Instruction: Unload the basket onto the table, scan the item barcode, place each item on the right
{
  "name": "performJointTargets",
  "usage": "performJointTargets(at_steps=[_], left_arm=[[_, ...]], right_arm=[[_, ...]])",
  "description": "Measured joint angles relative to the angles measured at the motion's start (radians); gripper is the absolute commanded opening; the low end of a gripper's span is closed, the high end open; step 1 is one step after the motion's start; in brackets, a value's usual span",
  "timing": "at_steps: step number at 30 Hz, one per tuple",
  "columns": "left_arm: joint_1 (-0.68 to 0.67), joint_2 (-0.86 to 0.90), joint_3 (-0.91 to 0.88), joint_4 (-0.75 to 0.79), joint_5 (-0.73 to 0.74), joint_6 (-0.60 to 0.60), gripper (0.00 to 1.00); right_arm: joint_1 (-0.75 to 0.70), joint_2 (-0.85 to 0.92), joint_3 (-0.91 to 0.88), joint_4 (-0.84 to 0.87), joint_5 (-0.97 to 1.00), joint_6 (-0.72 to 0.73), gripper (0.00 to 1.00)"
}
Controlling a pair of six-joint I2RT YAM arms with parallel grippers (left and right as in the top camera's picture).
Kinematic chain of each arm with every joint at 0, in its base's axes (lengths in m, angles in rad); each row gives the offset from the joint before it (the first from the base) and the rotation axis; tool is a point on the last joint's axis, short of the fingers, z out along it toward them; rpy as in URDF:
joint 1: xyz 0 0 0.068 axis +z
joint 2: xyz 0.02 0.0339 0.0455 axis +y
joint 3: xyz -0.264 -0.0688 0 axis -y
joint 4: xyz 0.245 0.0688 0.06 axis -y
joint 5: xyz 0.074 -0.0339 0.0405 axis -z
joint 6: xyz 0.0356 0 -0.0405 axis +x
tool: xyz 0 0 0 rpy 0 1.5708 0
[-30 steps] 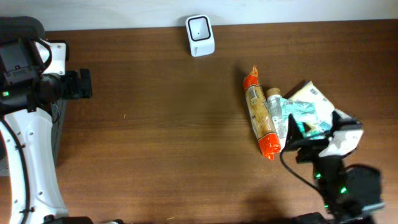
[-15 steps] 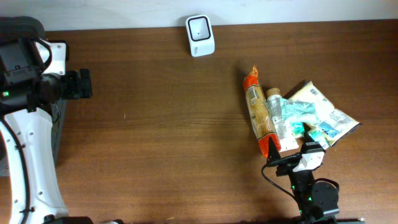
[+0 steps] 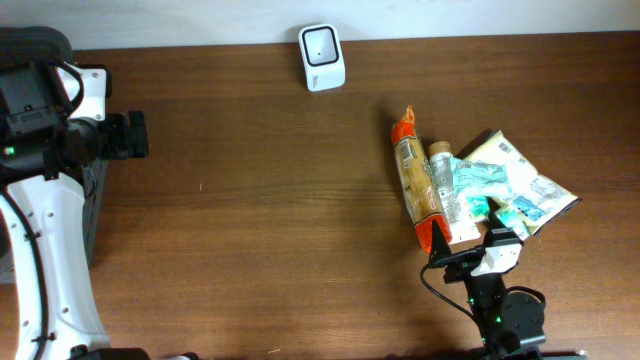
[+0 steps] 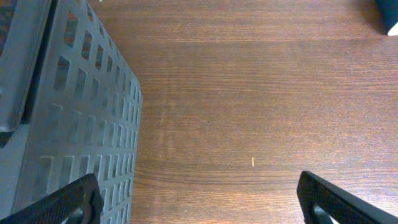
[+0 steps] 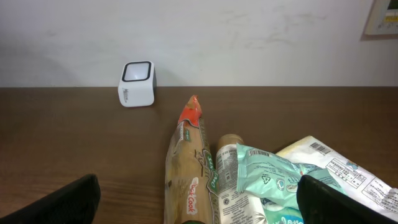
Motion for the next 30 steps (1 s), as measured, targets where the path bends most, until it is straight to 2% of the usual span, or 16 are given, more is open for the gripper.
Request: performJointTargets(at_steps=[8,11,15,18,19,22,24,26,30], left_arm=[[0.000,-0.013,-0.005,0.001,-0.001,0.000,0.99],[-0.004,-0.172,-0.103,0.005,-0.001,0.000,0.99],[-0.092,-0.459,-0.408,0.015,-0.058,0.001,0.99],[-0.120,-0.624,-0.603,0.262,-0.098,0.003,0.99],[-0.157,-0.742,-0.763,0.513,-0.100,0.003,0.99],[-0.239,-0.991,-1.085,0.931,-0.077,0.004,0.99],[-0.274,-1.122,-1.259,1.041,-0.067,0.004,1.00],[-0.282,-1.212,-1.395,1.089,-0.066,0.004,0.99],[-0.282,-1.320,-1.523,1.106,-0.057,0.003,0.99]], right_arm=[[0.000,0.000,0.000,0.000,0.000,0.000,0.99],[0.000,-0.002,0.000,0.001,-0.001,0.000,0.99],[0.000,-0.003,-0.001,0.001,-0.007,0.000,0.99],[0.000,-0.005,-0.001,0.002,-0.007,0.000,0.99],[0.000,-0.004,-0.002,0.002,-0.008,0.000,0.99],[0.000,-0.003,-0.002,0.002,-0.008,0.000,0.99],[0.000,-0.004,-0.002,0.003,-0.008,0.000,0.99],[0.000,-0.004,-0.002,0.001,-0.008,0.000,0.99],[0.000,-0.004,-0.002,0.002,-0.008,-0.001,0.99]])
